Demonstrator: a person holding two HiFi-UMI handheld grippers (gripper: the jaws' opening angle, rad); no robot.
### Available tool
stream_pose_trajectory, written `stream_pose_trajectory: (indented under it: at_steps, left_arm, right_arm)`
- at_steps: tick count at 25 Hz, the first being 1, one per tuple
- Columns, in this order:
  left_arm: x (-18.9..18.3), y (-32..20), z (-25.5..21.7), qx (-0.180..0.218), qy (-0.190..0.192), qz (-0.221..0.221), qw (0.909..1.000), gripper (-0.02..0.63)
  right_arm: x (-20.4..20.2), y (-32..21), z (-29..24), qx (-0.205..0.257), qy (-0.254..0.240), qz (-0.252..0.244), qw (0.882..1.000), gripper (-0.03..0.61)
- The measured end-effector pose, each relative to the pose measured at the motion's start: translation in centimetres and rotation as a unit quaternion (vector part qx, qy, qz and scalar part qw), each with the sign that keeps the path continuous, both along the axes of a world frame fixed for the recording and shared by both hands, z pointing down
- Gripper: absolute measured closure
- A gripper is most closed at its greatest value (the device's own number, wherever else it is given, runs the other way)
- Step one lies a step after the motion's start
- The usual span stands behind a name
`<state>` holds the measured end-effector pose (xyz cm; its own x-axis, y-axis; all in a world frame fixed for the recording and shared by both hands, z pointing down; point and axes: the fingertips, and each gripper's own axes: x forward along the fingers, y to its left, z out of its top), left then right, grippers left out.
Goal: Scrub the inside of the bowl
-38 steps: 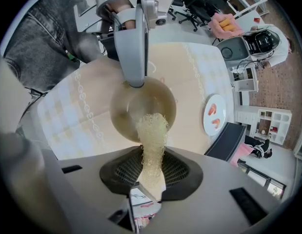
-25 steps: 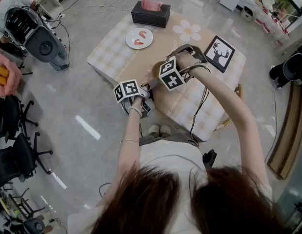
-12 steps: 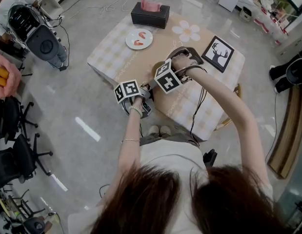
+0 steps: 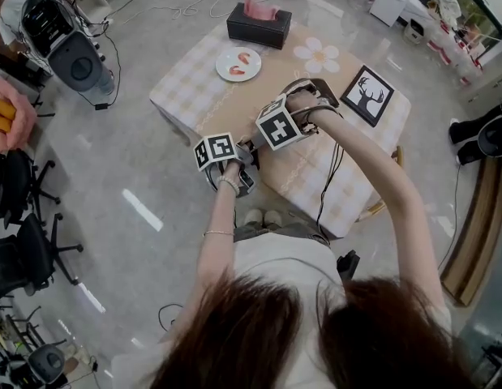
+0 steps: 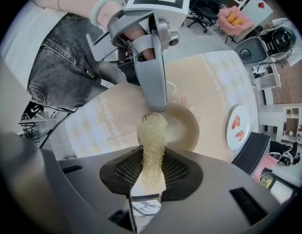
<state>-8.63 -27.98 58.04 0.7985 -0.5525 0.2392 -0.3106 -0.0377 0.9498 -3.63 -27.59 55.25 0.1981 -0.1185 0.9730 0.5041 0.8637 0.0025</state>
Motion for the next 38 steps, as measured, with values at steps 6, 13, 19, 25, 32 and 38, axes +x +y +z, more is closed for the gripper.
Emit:
stream_pose_trajectory:
  at_steps: [6,13,19,25,32,38]
  left_arm:
    - [0.0,0.0,0.2,-0.003,0.004,0.0,1.0,0.495]
    - [0.1,0.1,0.3,-0.007,0.011,0.003,0.9999,0.495]
    - [0.3,0.2,0.2,-0.006,0.01,0.009,0.9999,0.495]
    - [0.2,0.2,0.3,-0.008,0.01,0.008,0.9999,0.495]
    - [0.2,0.3,0.1,-0.009,0.011,0.007,0.9999,0.495]
    - [0.2,0.3,0.1,-0.011,0.013,0.008,0.9998,0.495]
  right_arm:
    - [-0.4,-0.3,0.3,-0.01,-0.008,0.009,1.0,0.483]
    - [-1.0,-0.9,0.7,-0.018,-0.018,0.014,1.0,0.483]
    - [-1.5,-1.6,0.8,-0.019,-0.024,0.017,0.999,0.484]
    - [-2.1,-2.6,0.9,-0.016,-0.034,0.024,0.999,0.483]
    - [-2.5,-3.5,0.6,-0.01,-0.045,0.03,0.998,0.483]
    - [-2.5,-4.2,0.4,-0.004,-0.053,0.04,0.998,0.484]
